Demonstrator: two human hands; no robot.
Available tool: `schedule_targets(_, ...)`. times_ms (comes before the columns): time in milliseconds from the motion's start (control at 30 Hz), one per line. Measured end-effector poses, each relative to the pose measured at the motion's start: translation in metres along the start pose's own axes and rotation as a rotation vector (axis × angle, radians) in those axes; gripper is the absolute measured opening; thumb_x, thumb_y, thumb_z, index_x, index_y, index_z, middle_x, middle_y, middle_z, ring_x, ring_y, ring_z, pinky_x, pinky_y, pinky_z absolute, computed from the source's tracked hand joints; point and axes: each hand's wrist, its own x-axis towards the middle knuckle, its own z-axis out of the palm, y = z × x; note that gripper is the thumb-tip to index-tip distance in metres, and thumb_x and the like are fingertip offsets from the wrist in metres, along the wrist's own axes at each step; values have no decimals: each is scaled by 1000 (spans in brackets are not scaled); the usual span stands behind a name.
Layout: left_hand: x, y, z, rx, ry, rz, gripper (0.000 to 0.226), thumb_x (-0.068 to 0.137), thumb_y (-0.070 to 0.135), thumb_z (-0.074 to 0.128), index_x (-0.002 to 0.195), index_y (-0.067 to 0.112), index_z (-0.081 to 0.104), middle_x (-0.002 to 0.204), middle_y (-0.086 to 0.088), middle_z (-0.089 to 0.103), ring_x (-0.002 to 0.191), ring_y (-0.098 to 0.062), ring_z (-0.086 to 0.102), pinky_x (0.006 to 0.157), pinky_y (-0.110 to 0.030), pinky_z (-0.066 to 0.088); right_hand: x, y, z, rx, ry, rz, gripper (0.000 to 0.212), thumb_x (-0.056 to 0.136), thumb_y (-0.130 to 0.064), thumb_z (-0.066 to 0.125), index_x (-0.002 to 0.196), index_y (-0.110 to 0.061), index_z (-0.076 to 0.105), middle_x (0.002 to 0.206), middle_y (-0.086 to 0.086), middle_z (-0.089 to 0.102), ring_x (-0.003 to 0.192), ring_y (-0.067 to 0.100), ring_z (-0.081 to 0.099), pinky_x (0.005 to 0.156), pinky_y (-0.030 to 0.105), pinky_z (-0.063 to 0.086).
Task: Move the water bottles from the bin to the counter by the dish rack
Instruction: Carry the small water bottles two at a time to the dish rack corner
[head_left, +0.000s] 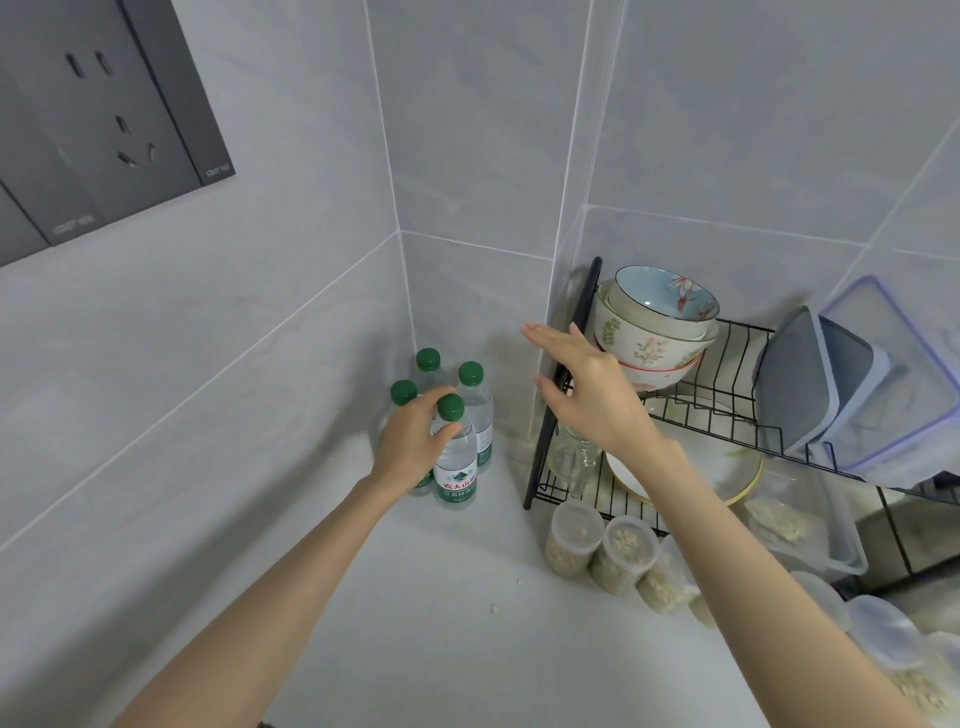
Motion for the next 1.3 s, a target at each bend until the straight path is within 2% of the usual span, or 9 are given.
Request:
schedule_targets(167, -12, 19, -18, -96, 104, -9, 38, 88, 11, 65, 126, 14, 57, 122, -1, 66, 115, -15, 60, 99, -32, 46, -19, -11, -10, -30, -54, 31, 58, 91, -9, 60, 143, -29, 43, 150, -4, 44, 135, 12, 44, 109, 35, 41)
schedule_targets(267, -22, 40, -34, -169, 133, 15, 37, 89, 13, 64, 125, 17, 59, 122, 7, 65, 112, -11, 61, 98, -32, 48, -36, -23, -19, 75, 15, 83, 54, 91, -12, 61, 140, -29, 47, 149, -9, 44, 136, 7, 43, 110, 30, 39)
schedule_targets(400, -46, 67, -48, -256, 148, 5, 38, 90, 13, 63, 127, 19, 60, 127, 10, 62, 111, -8, 60, 91, -12, 46, -61, -37, -35, 256, 76, 233, 53, 89, -15, 63, 138, -31, 50, 134, -16, 56, 123, 1, 50, 105, 28, 43)
schedule_targets(500, -69, 82, -50, -334, 137, 4, 38, 89, 11, 62, 126, 22, 61, 127, 9, 63, 111, -9, 62, 95, -18, 47, -81, -43, -47, 354, 46, 336, 49, 91, -18, 64, 135, -32, 50, 127, -22, 56, 120, 3, 54, 100, 30, 47)
schedule_targets(700, -107, 97, -34, -390, -132, -76, 36, 93, 18, 60, 127, 27, 58, 120, 11, 66, 95, 6, 62, 76, -7, 47, -125, -55, -66, 465, 34, 453, 46, 91, -15, 63, 130, -36, 52, 121, -15, 64, 106, 2, 63, 91, 25, 51)
schedule_targets(833, -124, 103, -22, -419, -255, -108, 33, 94, 19, 59, 126, 29, 58, 122, 11, 66, 99, -10, 63, 88, -25, 49, -156, -71, -76, 510, 125, 494, 45, 92, -8, 61, 130, -30, 55, 115, -15, 68, 96, -4, 66, 78, 11, 50)
schedule_targets(900, -130, 105, -18, -419, -296, -95, 32, 94, 20, 59, 125, 29, 59, 119, 13, 66, 101, -13, 64, 89, -29, 50, -170, -80, -79, 504, 182, 513, 43, 92, -7, 60, 129, -30, 56, 112, -11, 70, 96, 1, 68, 79, 16, 52)
schedule_targets(1067, -152, 109, -17, -451, -404, -35, 33, 93, 22, 60, 126, 29, 58, 116, 15, 66, 97, 6, 63, 92, -23, 47, -207, -109, -81, 523, 313, 570, 36, 92, -6, 61, 122, -25, 58, 104, -4, 74, 98, 8, 68, 91, 30, 51)
schedule_targets(1300, -192, 129, -3, -470, -601, 95, 30, 93, 20, 60, 122, 28, 58, 116, 13, 67, 98, 0, 63, 86, -21, 49, -275, -151, -85, 574, 449, 694, 40, 91, -6, 64, 128, -19, 56, 116, 7, 66, 99, 17, 63, 87, 32, 53)
